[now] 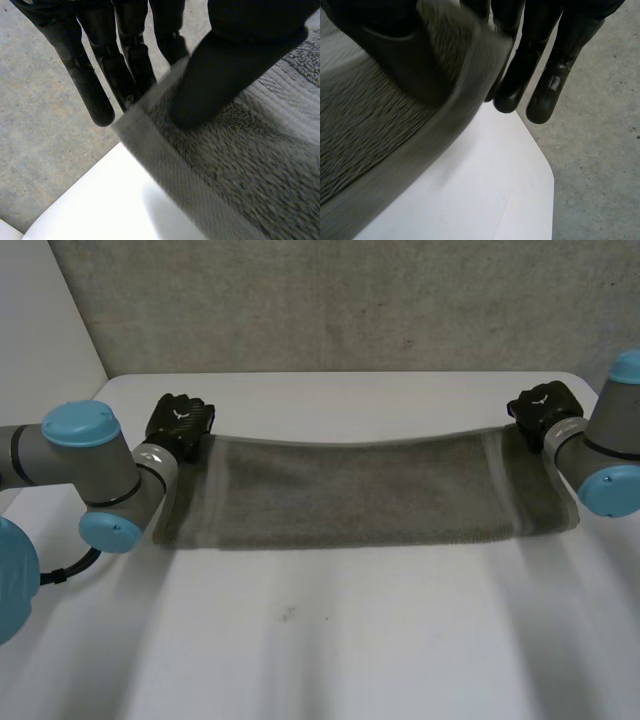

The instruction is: Fold the towel.

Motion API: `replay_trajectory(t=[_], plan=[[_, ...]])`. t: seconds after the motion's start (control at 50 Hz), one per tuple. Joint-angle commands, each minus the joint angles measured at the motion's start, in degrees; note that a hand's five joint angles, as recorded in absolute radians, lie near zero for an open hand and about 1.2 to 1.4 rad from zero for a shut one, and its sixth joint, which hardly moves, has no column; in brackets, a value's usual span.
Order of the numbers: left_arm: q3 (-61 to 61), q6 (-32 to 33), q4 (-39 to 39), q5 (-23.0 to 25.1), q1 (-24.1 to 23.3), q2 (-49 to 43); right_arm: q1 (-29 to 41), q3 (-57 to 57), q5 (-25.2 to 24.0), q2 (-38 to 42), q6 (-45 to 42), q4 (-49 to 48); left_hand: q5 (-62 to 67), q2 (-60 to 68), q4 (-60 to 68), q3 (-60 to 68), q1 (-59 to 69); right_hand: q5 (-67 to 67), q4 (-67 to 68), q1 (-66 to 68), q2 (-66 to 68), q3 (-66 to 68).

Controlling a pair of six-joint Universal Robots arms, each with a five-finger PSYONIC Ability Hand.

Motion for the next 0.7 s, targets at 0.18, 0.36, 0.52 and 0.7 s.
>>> replay_trajectory(t=[0.18, 0.36, 0.52, 0.7], plan=[[-1.83, -0.53, -1.26, -0.96, -0.84, 1.44, 1.5, -3.7, 6.97, -0.15, 4.85, 0.96, -43.86, -41.96, -43.42, -42.22, -43.12, -41.36, -40.91, -40.62, -40.15, -41.07], [-20.07, -5.0, -3.02, -3.59, -0.75, 18.81, -1.22, 17.78, 0.92, -19.1, 13.64, 1.66, -43.86, -41.96, -43.42, -42.22, -43.12, -41.36, -40.91, -40.62, -40.15, -41.07], [-35.99, -14.23, -2.93, -3.51, -0.75, 33.5, -5.79, 38.54, -5.42, -30.11, 12.07, 0.43, -43.86, -41.96, -43.42, -42.22, -43.12, -34.57, -34.12, -33.83, -33.36, -34.27], [-42.95, -22.67, -1.89, -3.68, -1.01, 39.14, -8.08, 53.06, -7.97, -31.18, 8.11, -11.41, -43.86, -41.96, -43.42, -42.22, -43.12, -29.17, -28.73, -28.43, -27.97, -28.88]])
